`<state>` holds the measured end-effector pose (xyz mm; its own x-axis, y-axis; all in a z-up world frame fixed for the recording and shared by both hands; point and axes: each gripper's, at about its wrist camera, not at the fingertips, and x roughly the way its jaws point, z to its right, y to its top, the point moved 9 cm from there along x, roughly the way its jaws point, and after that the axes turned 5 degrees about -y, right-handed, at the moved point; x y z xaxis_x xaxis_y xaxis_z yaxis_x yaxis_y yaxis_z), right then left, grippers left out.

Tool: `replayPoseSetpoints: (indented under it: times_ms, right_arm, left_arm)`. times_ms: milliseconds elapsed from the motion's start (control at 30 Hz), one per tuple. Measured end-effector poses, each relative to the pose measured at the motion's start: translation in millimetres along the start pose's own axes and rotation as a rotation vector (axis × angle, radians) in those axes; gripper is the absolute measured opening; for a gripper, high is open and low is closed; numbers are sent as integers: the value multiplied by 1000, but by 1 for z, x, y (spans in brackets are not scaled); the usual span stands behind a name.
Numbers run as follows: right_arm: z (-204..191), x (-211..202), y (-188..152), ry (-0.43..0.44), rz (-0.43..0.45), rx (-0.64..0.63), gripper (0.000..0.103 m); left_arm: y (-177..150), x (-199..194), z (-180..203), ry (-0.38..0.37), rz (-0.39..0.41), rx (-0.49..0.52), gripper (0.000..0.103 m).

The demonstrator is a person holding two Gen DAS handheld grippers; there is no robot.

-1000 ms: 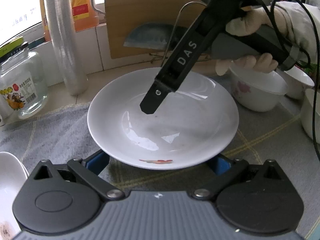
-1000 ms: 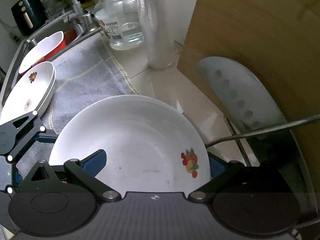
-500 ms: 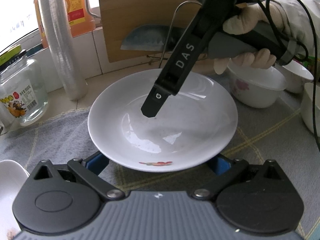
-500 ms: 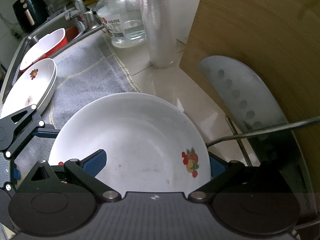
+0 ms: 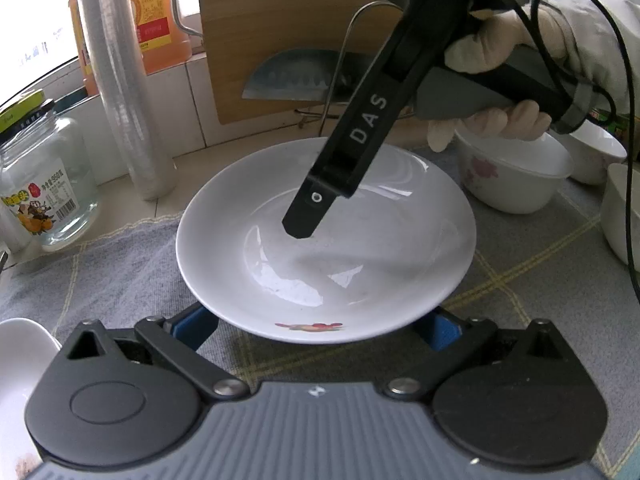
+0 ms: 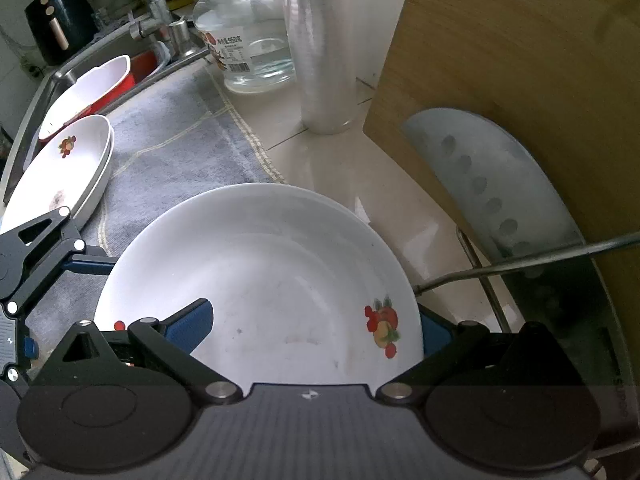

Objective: Organize plates and bowls
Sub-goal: 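Lift the deep plate with the right tool and carry it toward the stack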

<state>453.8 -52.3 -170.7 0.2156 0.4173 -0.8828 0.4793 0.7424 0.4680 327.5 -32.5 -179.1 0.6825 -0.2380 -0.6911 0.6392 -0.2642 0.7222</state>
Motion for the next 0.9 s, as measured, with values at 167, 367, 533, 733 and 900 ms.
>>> replayPoseSetpoints:
  times_ms: [167, 367, 533, 733, 900]
  right_arm:
    - [1, -4, -1, 23, 10, 32, 103]
    - [-5, -10, -5, 30, 11, 36, 103]
    - [-12, -17, -7, 40, 14, 41, 103]
    - [-20, -24, -12, 47, 13, 43, 103]
    - [-29, -32, -15, 51, 21, 42, 103]
  left_arm:
    - [-1, -2, 1, 1, -6, 2, 103]
    - [-3, -7, 4, 2, -19, 7, 103]
    - [-5, -15, 5, -4, -23, 9, 102]
    - [-5, -25, 8, -8, -23, 16, 102]
    - [-9, -34, 11, -4, -24, 18, 102]
